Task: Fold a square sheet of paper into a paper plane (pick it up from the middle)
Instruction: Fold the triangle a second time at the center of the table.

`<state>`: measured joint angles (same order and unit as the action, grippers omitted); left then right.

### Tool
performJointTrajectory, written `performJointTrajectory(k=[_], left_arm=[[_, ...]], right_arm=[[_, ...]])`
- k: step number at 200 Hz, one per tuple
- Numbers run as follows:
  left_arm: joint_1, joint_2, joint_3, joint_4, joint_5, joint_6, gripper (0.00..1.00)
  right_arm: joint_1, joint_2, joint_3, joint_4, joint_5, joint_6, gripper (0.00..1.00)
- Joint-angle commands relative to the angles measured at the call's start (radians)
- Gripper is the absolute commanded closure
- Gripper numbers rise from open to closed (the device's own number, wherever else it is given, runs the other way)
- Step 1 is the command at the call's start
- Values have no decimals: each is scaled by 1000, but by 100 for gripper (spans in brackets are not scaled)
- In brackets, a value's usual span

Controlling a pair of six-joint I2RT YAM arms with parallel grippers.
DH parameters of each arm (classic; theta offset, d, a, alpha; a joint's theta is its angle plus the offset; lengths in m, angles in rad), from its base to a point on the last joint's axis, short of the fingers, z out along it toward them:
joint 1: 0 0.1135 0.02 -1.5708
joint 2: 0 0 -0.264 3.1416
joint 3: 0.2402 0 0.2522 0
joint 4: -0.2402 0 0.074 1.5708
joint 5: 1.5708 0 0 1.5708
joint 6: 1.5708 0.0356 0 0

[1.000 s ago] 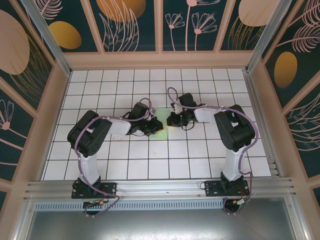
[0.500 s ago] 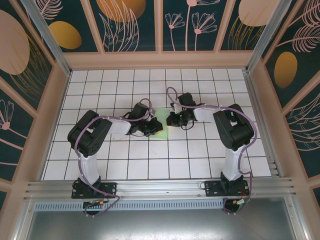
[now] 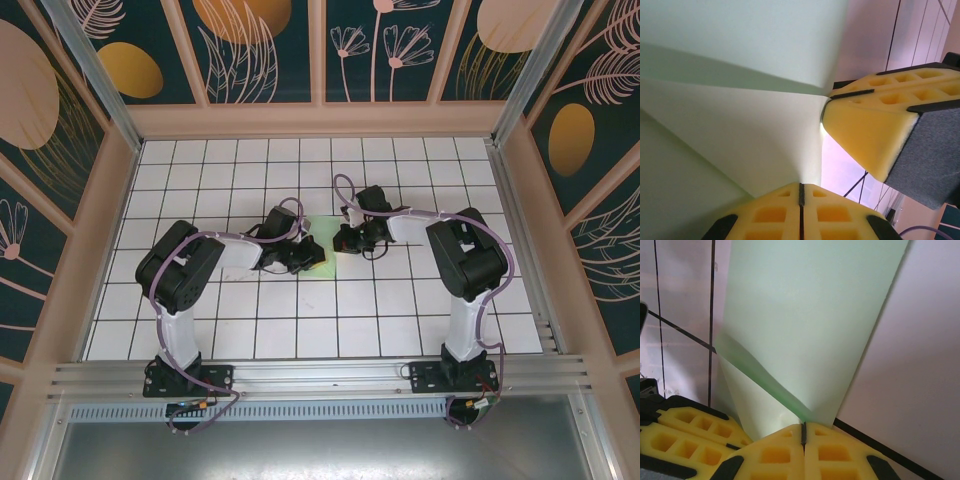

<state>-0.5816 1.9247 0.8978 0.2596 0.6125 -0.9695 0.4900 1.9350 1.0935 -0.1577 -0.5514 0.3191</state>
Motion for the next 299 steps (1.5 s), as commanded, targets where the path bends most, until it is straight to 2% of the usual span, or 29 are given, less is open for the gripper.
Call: performJointTrajectory(k=[1,76,140,207,299], left_arm=[[3,21,18,-42,-17,20,91],[3,15,13,-54,-19,22,91],[2,-67,56,-60,-8,26,90],[2,10,102,-77,-13,30,90],[2,25,56,-94,-34,28,91]], right_arm=[[0,25,33,-16,-15,-21,100],[1,34,37,-19,-14,-23,100],[5,36,39,-33,-3,-33,100],[8,41,45,-39,-3,-37,100],[12,48,55,-46,-7,-43,100]])
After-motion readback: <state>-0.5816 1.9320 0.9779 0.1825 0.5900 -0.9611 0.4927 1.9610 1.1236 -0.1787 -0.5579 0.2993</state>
